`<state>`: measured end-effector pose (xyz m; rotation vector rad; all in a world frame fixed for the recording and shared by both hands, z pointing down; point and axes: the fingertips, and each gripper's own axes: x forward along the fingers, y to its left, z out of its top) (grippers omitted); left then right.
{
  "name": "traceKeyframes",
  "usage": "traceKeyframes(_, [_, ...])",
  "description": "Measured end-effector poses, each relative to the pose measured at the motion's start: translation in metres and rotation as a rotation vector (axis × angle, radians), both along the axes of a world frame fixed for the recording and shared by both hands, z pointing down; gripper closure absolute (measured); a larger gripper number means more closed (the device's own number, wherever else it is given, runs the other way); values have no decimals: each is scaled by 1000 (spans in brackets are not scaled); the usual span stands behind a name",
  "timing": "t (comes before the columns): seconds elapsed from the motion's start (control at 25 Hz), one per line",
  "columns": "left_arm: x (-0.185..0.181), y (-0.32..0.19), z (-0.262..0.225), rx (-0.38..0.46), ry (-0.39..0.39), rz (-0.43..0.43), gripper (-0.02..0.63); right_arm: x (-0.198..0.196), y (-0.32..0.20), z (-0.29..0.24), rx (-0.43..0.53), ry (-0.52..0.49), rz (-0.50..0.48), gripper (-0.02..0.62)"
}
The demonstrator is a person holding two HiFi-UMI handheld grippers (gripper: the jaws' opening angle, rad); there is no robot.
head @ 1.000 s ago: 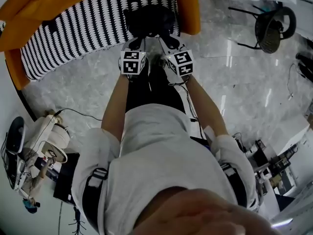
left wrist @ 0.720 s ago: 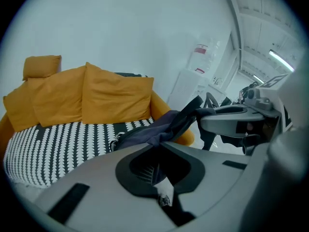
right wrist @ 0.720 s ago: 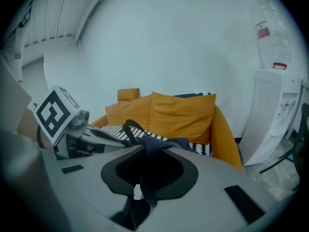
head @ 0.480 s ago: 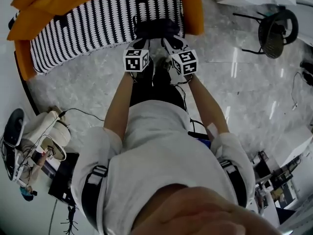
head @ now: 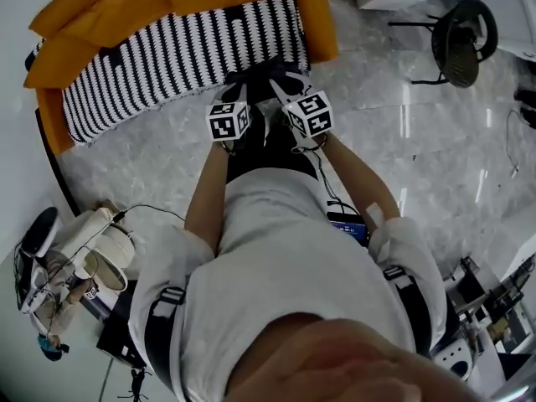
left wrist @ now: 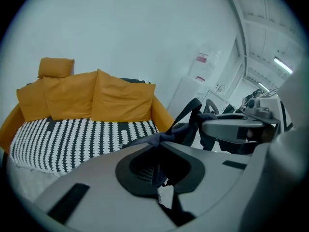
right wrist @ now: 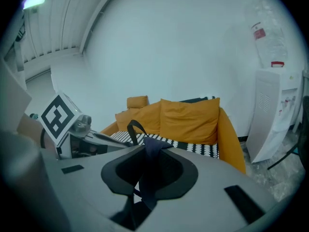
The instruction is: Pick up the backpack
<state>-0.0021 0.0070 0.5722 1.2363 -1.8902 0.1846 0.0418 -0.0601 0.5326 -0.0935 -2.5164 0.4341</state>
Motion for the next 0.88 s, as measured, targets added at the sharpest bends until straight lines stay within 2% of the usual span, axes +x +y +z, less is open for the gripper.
traceKeyframes(0.16, [8,-4,-27,35,-64,-29,588,8,-3,-28,-1,-53,-7,522])
traceKeyframes(0.32, [6,-13,-55,85,-140,-49,588,5,-13,-57,47,-112,-14,522])
traceKeyframes(0.6, [-13,-31,-119,186,-252,-112,588,-7,-26,-118,131,-228,-39,522])
traceKeyframes(0.88, [-37,-38,-191,265,-411,-126,589,-28,-29,-187,233,-353,-50,522])
